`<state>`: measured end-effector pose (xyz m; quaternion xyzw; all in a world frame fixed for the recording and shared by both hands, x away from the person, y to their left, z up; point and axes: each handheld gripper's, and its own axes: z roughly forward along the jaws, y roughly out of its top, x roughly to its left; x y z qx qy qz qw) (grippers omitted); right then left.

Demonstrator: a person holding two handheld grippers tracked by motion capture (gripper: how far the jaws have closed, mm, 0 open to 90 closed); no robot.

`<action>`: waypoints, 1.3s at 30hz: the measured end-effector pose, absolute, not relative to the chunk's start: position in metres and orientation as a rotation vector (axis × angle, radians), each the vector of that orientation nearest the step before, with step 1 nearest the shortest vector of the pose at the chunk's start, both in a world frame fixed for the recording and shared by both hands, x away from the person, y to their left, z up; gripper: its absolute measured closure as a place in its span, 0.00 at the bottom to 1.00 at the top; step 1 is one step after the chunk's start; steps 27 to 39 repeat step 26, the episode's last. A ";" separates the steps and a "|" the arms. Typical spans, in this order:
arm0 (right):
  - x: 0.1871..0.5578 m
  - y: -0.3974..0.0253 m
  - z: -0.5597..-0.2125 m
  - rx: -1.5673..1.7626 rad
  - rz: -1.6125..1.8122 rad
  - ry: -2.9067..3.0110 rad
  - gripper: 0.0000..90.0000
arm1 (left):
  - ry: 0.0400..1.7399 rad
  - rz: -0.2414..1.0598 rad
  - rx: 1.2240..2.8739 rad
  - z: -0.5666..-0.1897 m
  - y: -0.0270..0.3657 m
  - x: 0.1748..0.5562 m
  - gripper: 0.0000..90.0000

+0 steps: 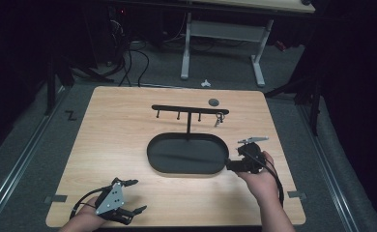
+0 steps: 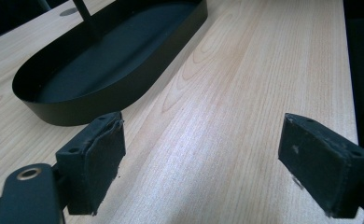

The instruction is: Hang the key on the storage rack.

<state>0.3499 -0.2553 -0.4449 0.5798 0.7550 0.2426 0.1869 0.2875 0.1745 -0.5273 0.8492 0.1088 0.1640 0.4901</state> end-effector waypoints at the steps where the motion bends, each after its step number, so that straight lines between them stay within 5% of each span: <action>1: 0.346 -0.257 -0.449 1.610 0.705 2.115 0.21 | 0.271 0.397 2.061 -0.527 0.174 0.288 0.17; 18: 0.263 -0.281 -0.526 1.515 0.891 1.991 0.23 | 0.357 0.424 2.024 -0.527 0.176 0.290 0.17; 39: 0.262 -0.281 -0.525 1.494 0.906 1.974 0.24 | 0.342 0.426 2.035 -0.527 0.176 0.289 0.17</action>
